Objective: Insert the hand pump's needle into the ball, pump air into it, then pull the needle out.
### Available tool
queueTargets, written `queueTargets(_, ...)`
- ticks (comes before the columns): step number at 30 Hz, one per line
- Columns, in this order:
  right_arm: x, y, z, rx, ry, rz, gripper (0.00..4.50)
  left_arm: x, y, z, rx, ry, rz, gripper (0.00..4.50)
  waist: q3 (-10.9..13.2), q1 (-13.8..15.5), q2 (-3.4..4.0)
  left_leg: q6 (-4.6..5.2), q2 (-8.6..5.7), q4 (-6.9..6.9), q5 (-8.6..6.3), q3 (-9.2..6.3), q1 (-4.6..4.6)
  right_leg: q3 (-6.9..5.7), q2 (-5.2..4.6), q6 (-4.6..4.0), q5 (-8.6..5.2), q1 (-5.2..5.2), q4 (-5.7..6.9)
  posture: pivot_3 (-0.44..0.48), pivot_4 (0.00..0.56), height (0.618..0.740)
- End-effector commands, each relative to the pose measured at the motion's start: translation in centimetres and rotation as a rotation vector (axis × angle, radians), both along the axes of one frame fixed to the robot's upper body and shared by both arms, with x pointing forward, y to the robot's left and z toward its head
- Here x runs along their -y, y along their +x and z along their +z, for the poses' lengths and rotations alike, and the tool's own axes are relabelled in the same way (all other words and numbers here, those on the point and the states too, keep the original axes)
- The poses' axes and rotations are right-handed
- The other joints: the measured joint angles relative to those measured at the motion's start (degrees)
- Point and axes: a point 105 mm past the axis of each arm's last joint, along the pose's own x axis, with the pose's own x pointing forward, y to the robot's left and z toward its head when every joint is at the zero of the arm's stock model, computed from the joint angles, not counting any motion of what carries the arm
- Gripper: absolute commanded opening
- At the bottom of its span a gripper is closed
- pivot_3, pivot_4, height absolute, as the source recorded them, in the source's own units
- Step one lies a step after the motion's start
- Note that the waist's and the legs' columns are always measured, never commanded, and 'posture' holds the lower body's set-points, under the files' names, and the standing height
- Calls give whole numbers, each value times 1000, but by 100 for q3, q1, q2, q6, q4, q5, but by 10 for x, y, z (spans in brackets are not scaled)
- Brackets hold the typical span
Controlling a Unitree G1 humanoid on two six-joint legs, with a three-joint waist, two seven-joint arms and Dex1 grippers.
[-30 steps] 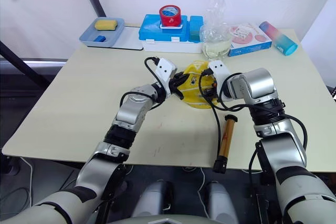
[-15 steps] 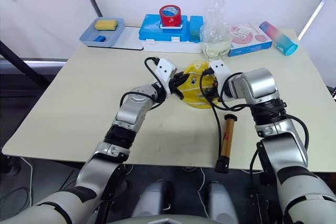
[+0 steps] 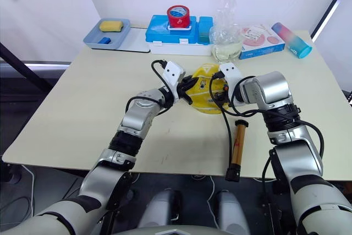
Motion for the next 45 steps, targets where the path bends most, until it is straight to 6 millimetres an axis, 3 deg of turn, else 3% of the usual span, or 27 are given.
queueTargets(1, 15, 3, -7, -11, -59, -65, 310, 0, -2, -15, -43, 34, -2, 22, 0, 0, 0, 0, 0, 0, 0, 0, 0, 0, 0, 0, 0, 0, 0, 0, 150, 739)
queueTargets(11, 12, 5, -7, -24, -79, -57, 310, 9, -10, -18, -50, 31, -40, 22, 0, -4, 0, 0, 0, 0, 0, -1, 1, -1, 0, 0, 0, 1, 0, 0, 150, 739)
queueTargets(45, 23, 2, -22, -55, -145, -54, 310, -3, -3, -20, -64, 8, 28, 22, -5, -5, 2, 8, -8, 1, -5, 16, 8, 13, -23, 3, 1, 5, -18, 0, 150, 739)
